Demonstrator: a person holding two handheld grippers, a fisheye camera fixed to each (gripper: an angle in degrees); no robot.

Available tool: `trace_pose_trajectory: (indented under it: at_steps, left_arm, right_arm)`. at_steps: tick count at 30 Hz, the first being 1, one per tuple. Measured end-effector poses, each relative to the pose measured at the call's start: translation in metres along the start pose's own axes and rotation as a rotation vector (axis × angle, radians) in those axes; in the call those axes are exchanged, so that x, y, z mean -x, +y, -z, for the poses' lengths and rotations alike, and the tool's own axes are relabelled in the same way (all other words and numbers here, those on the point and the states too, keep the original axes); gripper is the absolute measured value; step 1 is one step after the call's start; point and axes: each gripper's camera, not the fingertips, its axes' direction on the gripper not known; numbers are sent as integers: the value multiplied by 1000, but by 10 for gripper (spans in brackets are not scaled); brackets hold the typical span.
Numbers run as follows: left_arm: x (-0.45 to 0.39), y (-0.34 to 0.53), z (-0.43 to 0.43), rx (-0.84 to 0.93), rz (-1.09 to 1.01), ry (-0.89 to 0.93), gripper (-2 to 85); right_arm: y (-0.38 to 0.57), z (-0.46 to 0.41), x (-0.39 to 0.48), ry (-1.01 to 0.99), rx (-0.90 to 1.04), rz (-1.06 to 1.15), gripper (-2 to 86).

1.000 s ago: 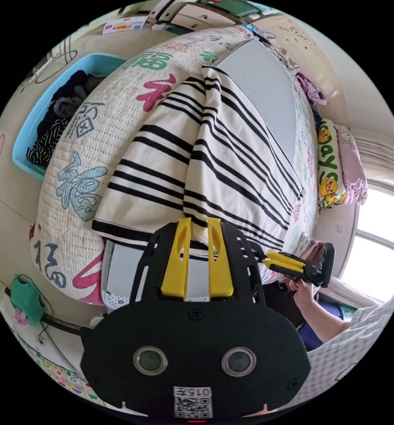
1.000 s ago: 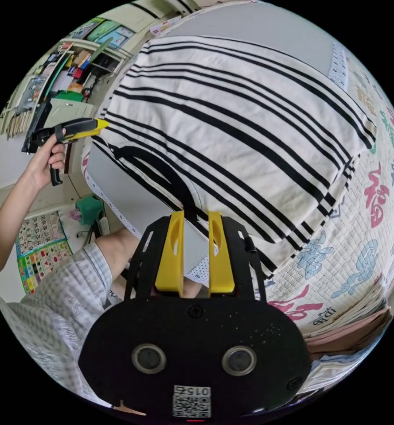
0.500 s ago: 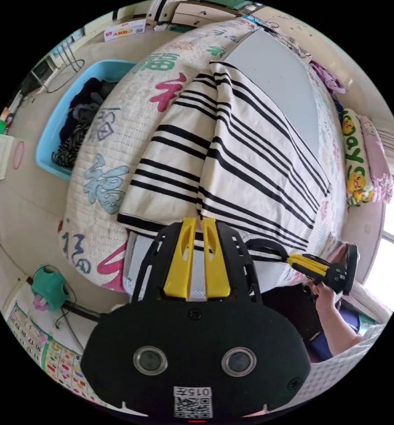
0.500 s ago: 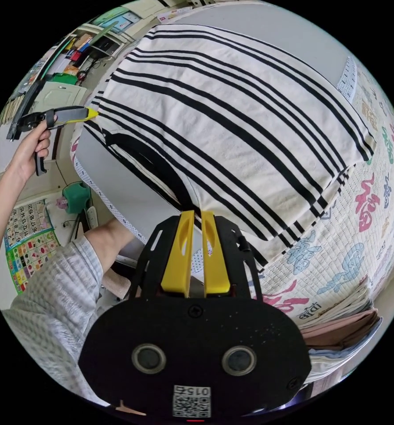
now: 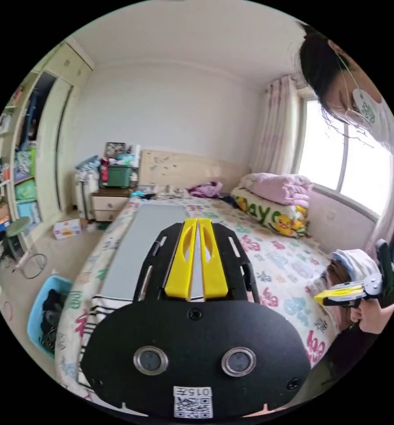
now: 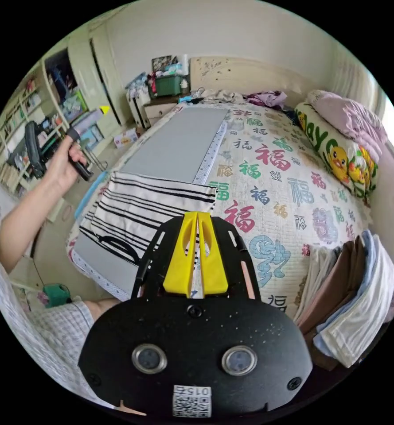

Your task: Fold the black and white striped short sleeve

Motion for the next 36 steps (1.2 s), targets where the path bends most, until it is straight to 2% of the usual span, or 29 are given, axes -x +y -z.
trace_pose_trajectory:
  at_steps: [3,6,9,13,15,19,21,26,28,30,33,36]
  left_arm:
    - [-40,-31,-66,174,-49,74,-2]
    - [-66,-52,-146,468,-20,273,7]
    - [-87,-66,-222,753,29,222,34]
    - [-135,-92,-298,941,-107,155,74]
    - [-149,-99,-325,1044,-108,151,77]
    - [-176,-113,-361,1195,-263,37,87]
    - [-179,-115,-370,1258,-273,27,94]
    - [-172,-119,-384,1308,-265,-14,78]
    - [-165,-123,-389,1305,-208,0,56]
    - [-161,-126,-392,1291,-184,10,32]
    - [-154,-135,-391,1233,-139,40,11]
    - [-139,-152,-383,1093,-34,154,1]
  right_arm:
    - [21,0,-30,51,-23,-112,0]
    - [42,-16,-58,-106,65,-138,10]
    - [69,-44,-84,-201,183,-214,64]
    - [111,-94,-113,-360,331,-387,108]
    - [122,-116,-118,-437,385,-434,110]
    - [122,-148,-115,-525,458,-422,110]
    - [120,-159,-114,-564,486,-437,110]
    - [123,-181,-92,-508,588,-395,94]
    - [123,-183,-93,-443,590,-413,56]
    - [122,-186,-98,-472,583,-424,31]
    - [122,-181,-106,-502,532,-419,13]
    - [119,-155,-123,-472,432,-425,7]
